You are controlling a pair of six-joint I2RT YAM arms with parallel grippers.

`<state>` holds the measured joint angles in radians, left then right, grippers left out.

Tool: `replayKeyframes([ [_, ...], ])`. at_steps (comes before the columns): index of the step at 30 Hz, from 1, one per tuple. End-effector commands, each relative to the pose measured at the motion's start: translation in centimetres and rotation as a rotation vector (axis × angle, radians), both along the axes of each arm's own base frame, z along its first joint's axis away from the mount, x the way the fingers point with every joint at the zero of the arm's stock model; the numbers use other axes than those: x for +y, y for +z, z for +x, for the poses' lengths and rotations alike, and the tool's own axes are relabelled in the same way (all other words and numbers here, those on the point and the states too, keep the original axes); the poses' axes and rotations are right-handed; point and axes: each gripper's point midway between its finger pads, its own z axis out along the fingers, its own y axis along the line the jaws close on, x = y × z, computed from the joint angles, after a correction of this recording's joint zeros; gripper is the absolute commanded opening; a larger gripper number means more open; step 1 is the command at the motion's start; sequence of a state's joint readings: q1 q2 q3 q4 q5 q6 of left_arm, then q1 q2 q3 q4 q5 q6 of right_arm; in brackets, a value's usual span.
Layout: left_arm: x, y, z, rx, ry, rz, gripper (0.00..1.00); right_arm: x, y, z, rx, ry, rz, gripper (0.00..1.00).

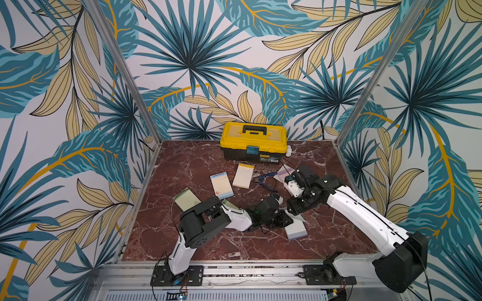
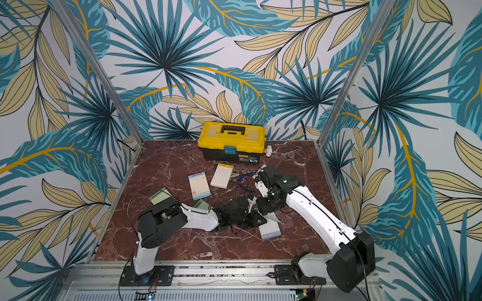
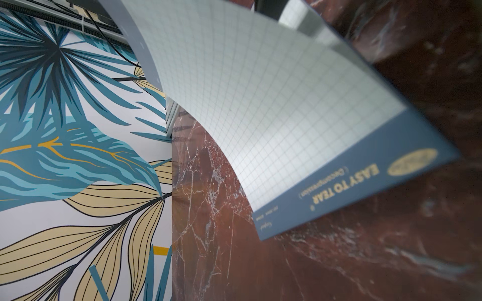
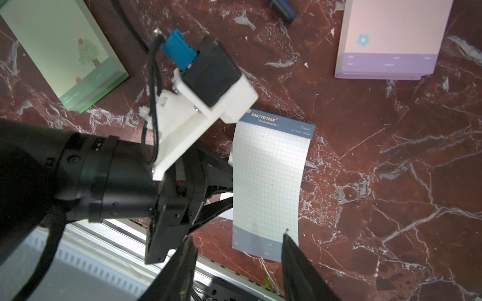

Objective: Tear off pages from different memo pads
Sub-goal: Pick up the memo pad from the center of the board.

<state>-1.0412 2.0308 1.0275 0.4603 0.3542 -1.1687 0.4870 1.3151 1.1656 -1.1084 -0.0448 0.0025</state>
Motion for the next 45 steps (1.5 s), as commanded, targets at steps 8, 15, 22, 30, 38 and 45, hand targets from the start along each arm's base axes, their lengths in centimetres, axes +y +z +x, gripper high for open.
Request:
replayKeyframes([
  [8,-0.1,0.4,0.0,-0.019,-0.006,-0.01,0.19,1.2,-0.8,-1.4,0.001,0.236,0.037,0.5],
  [15,0.0,0.9,0.4,-0.031,0.007,-0.013,0.19,1.1,-1.3,-1.3,0.01,0.262,0.015,0.44],
  [22,-0.1,2.7,1.4,-0.043,0.048,-0.067,0.19,0.4,-2.2,-1.1,0.036,0.267,-0.041,0.42],
  [30,-0.2,3.6,1.7,-0.057,0.05,-0.076,0.19,-0.5,-2.6,-0.9,0.042,0.303,-0.104,0.42],
  [38,-0.1,3.4,1.7,-0.054,0.054,-0.076,0.19,-0.6,-3.5,-1.3,0.088,0.339,-0.121,0.31],
  [45,0.2,3.3,1.4,-0.048,0.05,-0.076,0.19,-0.8,-4.7,-1.0,0.089,0.334,-0.142,0.13],
])
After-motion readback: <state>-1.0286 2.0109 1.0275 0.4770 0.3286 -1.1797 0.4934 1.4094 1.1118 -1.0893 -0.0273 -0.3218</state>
